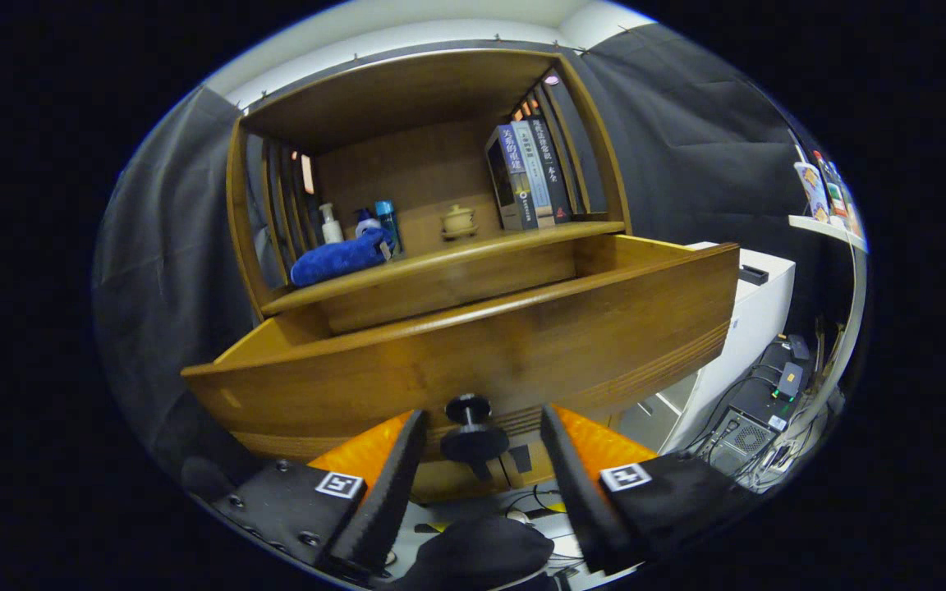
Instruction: Pull open the drawer, take out the items inside it, and place them on the countertop above the cabinet.
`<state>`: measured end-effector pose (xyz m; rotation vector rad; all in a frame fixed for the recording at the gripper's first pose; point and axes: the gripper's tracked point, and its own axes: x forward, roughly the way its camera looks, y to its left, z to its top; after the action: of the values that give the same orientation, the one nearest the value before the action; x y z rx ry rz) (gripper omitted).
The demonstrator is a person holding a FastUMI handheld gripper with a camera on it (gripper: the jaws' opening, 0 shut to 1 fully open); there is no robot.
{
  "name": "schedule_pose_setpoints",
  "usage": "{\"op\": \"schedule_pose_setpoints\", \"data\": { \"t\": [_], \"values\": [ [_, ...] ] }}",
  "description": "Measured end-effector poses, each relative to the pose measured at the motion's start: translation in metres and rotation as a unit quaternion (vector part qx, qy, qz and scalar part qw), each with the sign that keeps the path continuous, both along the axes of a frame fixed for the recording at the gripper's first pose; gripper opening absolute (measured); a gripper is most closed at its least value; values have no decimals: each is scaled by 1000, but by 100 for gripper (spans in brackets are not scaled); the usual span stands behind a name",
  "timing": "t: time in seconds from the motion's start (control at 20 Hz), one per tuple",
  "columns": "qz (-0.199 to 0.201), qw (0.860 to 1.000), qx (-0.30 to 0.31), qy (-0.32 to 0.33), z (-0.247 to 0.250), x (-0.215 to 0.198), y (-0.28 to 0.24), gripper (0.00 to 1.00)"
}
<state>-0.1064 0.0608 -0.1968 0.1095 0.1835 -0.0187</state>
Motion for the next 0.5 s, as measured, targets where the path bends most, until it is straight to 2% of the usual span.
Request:
{"op": "schedule_pose_setpoints", "data": {
  "t": [0.15,0.5],
  "values": [
    [-3,1000,-6,-10,24,-1,1,99],
    [0,1000,8,-22,92,0,12,99]
  ]
}}
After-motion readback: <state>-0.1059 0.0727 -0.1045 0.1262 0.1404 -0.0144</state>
